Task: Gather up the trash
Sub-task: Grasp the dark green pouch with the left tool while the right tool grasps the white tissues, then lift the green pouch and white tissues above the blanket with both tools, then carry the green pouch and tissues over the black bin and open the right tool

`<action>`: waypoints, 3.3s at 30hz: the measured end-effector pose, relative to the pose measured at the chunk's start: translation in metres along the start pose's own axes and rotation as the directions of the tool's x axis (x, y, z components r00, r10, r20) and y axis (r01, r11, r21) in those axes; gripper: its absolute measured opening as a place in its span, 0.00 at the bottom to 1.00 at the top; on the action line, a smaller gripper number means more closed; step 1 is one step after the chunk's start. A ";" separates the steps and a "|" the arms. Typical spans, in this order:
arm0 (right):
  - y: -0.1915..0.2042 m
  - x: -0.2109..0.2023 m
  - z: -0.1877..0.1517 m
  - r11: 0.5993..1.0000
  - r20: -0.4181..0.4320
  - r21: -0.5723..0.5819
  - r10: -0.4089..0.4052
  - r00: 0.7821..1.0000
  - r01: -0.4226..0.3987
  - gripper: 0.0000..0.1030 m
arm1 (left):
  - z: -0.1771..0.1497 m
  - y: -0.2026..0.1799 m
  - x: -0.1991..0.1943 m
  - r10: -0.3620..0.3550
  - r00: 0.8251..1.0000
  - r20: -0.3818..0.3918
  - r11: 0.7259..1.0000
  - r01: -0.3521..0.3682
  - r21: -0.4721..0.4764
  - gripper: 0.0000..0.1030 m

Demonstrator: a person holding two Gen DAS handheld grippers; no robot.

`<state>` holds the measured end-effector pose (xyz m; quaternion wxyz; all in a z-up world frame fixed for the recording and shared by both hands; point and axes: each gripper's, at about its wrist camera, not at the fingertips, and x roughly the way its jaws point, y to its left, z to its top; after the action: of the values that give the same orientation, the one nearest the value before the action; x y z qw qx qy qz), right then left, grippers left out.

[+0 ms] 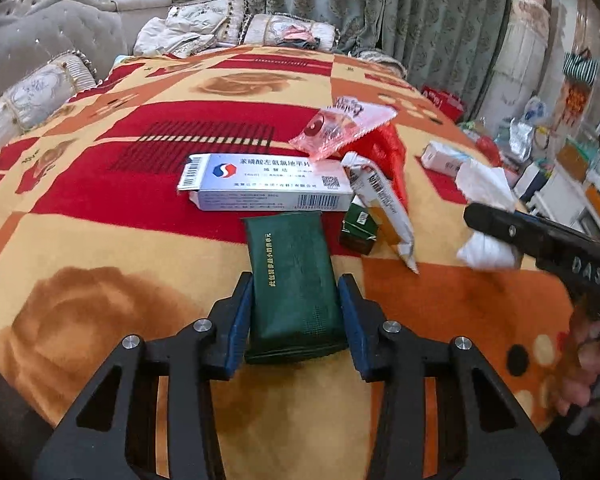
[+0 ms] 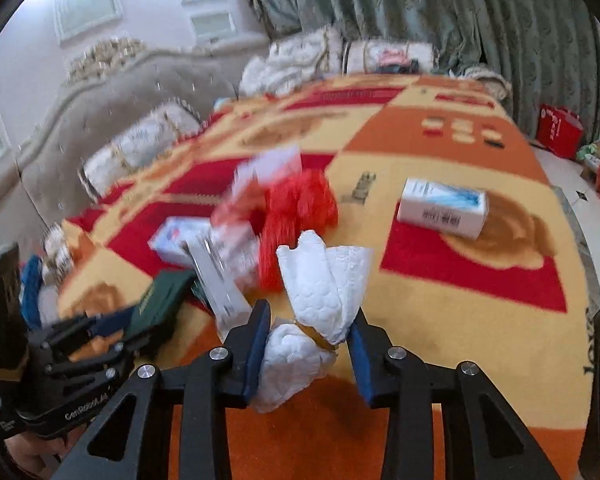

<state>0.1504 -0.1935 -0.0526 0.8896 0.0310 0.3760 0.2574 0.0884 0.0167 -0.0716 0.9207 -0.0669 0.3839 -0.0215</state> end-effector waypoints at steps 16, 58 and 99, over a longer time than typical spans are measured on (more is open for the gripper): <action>0.002 -0.023 -0.001 0.996 0.054 0.011 0.092 0.994 -0.093 0.35 | 0.018 -0.028 -0.065 -0.030 0.995 0.094 0.999 0.029 0.018 0.39; -0.029 -0.042 -0.003 0.994 0.087 0.086 0.059 0.994 -0.066 0.35 | 0.009 -0.063 -0.058 -0.091 0.994 0.058 0.993 0.086 0.084 0.39; -0.238 -0.153 -0.051 0.749 0.058 0.563 -0.458 0.887 0.349 0.35 | 0.042 -0.275 0.011 -0.381 0.918 -0.114 0.834 0.394 0.386 0.39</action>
<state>0.1293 -0.4806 -0.0488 0.9110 0.2212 0.3425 -0.0618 0.1293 -0.2516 -0.0116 0.8847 0.0475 0.3645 -0.2866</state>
